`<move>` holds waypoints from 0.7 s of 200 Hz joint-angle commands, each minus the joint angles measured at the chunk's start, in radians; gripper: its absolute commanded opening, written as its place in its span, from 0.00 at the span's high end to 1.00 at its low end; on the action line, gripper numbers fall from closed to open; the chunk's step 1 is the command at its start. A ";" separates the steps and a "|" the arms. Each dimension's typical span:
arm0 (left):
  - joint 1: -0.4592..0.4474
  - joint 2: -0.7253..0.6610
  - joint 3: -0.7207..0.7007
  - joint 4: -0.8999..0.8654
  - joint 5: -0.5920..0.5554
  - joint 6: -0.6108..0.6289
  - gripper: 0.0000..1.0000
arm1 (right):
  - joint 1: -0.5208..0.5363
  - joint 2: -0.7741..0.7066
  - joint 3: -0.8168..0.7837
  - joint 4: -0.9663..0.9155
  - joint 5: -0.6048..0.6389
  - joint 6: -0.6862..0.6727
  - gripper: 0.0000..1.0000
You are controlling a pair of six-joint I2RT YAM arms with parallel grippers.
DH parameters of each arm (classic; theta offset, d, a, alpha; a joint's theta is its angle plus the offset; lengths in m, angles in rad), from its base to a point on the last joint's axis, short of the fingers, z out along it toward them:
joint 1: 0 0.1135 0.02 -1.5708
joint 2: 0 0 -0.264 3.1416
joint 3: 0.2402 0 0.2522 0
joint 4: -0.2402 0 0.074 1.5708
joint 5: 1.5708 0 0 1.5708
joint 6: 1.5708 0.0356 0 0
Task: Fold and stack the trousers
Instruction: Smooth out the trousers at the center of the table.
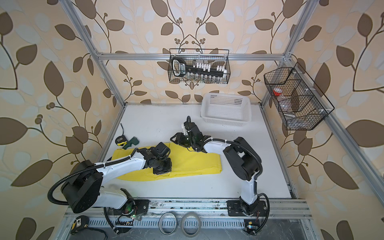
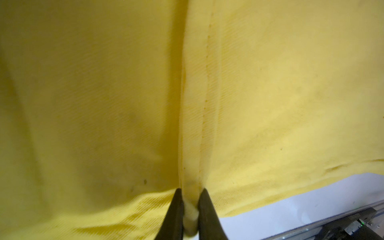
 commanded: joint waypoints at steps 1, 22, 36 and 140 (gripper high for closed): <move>-0.007 -0.046 0.033 -0.081 0.011 0.030 0.85 | -0.056 -0.159 -0.069 -0.184 0.072 -0.146 0.44; -0.008 -0.046 0.044 -0.108 0.017 0.043 0.77 | -0.134 -0.290 -0.133 -0.387 0.135 -0.294 0.42; -0.006 -0.037 0.049 -0.126 0.012 0.055 0.71 | -0.202 -0.366 -0.185 -0.498 0.166 -0.364 0.42; 0.085 -0.102 0.296 -0.397 -0.183 0.265 0.28 | -0.475 -0.481 -0.539 -0.479 0.033 -0.524 0.31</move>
